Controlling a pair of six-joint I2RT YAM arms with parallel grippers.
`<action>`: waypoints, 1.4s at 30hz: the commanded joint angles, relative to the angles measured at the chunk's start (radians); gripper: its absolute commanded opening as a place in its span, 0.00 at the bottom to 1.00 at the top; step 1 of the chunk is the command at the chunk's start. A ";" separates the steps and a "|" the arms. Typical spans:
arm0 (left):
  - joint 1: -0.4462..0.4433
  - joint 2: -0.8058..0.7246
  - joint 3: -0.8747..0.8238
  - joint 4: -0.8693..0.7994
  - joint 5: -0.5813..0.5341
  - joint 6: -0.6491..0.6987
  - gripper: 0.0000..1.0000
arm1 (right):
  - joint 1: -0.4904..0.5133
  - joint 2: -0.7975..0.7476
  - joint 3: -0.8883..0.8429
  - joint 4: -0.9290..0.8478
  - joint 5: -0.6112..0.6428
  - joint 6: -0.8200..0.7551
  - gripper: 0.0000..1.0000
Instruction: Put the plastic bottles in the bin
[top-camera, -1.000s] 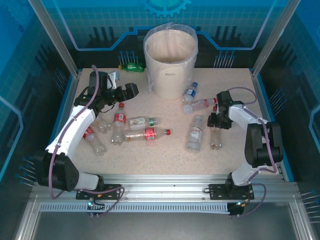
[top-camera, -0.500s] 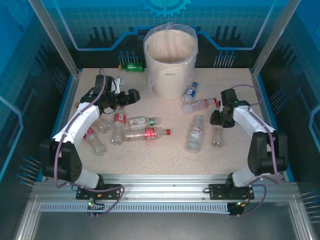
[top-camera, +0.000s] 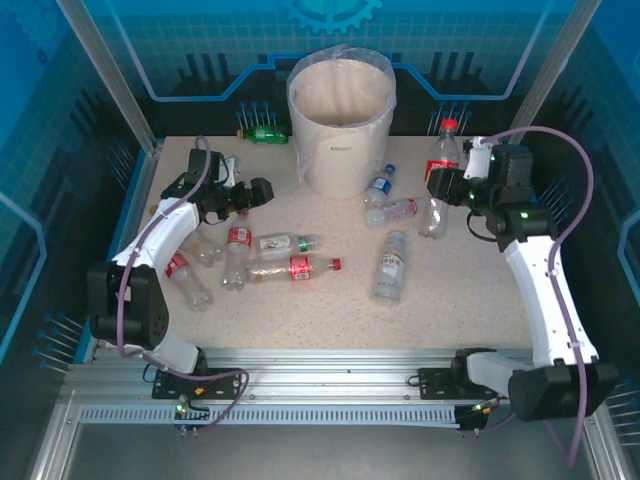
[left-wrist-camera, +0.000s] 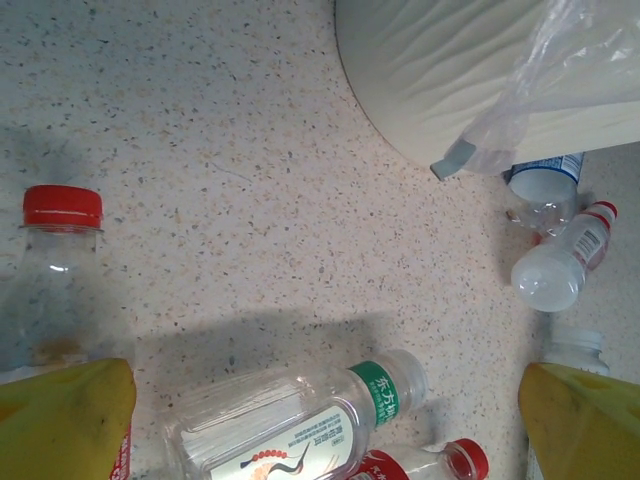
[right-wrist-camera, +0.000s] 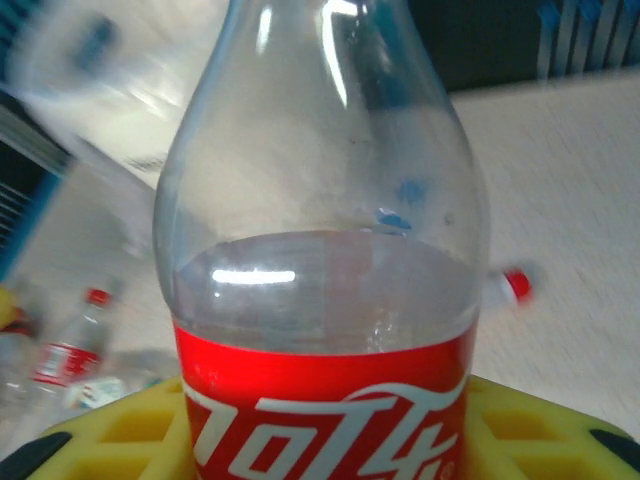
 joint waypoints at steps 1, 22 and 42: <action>0.013 -0.015 -0.005 -0.019 -0.030 0.022 0.99 | 0.004 -0.033 -0.014 0.318 -0.199 0.035 0.35; 0.032 0.035 -0.016 -0.019 -0.080 0.050 0.99 | 0.119 0.621 0.459 1.027 -0.254 0.234 0.33; 0.032 0.008 -0.016 -0.022 -0.086 0.070 0.99 | 0.275 1.135 1.144 0.306 0.007 -0.170 0.31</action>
